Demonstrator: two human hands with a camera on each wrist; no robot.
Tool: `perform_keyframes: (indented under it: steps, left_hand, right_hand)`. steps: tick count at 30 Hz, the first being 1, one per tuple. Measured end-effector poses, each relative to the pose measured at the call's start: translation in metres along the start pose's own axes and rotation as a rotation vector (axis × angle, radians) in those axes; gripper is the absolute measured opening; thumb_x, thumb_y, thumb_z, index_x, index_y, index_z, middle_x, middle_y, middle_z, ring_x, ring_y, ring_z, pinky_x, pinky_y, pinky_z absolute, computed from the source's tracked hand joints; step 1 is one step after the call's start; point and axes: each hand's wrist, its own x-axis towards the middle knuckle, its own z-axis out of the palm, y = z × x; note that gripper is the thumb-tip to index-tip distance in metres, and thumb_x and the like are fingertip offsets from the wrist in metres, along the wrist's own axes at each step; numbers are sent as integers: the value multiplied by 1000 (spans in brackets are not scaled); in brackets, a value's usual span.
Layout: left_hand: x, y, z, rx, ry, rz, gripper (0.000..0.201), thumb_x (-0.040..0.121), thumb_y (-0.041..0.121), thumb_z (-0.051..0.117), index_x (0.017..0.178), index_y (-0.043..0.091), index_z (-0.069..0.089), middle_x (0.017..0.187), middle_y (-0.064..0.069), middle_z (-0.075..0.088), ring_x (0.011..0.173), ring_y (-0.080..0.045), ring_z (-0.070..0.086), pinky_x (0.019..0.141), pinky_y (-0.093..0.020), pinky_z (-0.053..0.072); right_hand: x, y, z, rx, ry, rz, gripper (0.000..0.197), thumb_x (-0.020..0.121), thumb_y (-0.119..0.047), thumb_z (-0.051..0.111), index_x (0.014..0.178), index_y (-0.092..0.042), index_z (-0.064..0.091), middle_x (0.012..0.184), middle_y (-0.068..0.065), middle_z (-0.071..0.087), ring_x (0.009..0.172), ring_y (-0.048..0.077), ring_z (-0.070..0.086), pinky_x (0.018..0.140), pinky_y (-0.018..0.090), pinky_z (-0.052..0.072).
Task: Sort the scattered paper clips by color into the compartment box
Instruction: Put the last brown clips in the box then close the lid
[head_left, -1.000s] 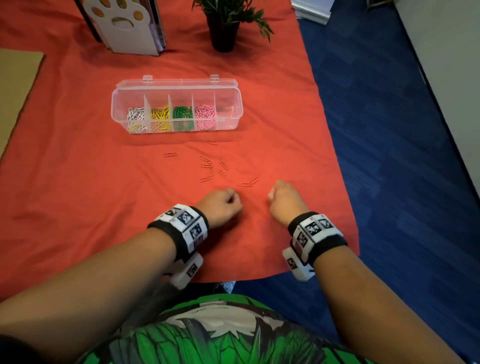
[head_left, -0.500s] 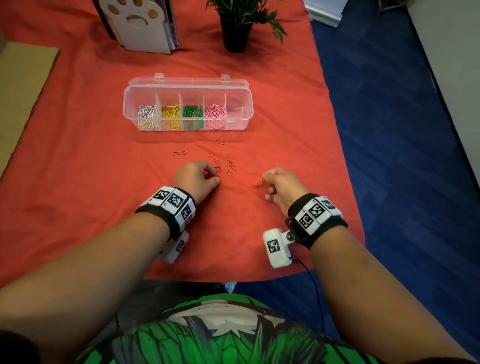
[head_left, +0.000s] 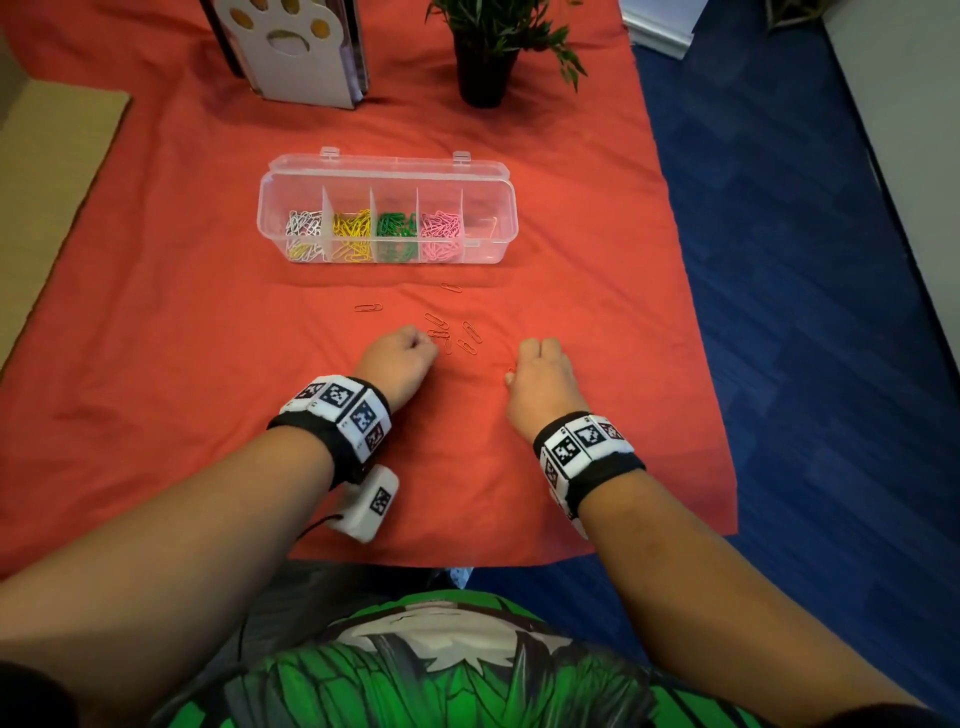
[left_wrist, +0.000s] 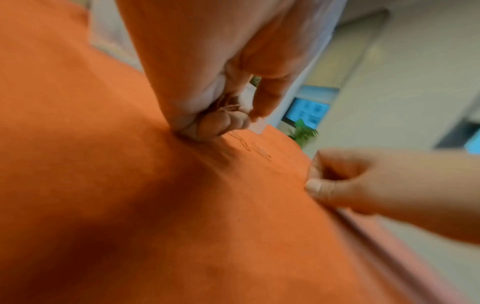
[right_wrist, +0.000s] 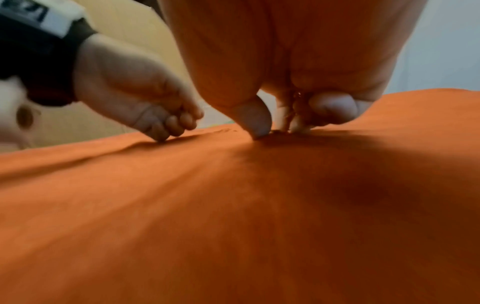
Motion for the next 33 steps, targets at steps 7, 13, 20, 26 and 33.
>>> perform_keyframes:
  steps: [7,13,20,26,33]
  left_hand:
    - [-11,6,-19,-887,-244,-307,20,57,18,38,65,12,56,53,-2,59,45,-13,52,49,-18,43]
    - [6,2,-13,-449,-7,-162,27,89,29,51,64,19,56,51,3,40,42,-11,35,36,-14,28]
    - [12,-5,-10,265,154,198,23,81,26,66,103,19,68,67,-4,60,73,-27,61,66,-26,39]
    - [15,-3,-7,456,142,325,33,84,26,61,116,20,63,113,-13,63,105,-30,58,91,-29,42]
    - [17,-3,-4,458,90,313,11,85,18,55,90,11,63,96,-14,60,88,-31,57,78,-32,42]
  right_hand:
    - [13,1,-6,139,-91,45,27,83,0,40,109,-2,48,117,19,51,108,34,51,93,37,41]
    - [26,12,-21,897,-163,351,26,90,-3,39,75,-18,54,67,0,48,56,12,45,49,22,41]
    - [21,11,-29,1144,-255,541,24,91,-5,42,71,-18,46,62,0,38,49,11,32,37,15,28]
    - [9,1,-19,34,-133,186,39,91,-29,51,117,0,48,122,21,54,114,36,53,94,36,43]
    - [9,-9,-15,37,-149,56,27,92,-9,38,115,2,47,120,22,51,110,36,53,90,35,40]
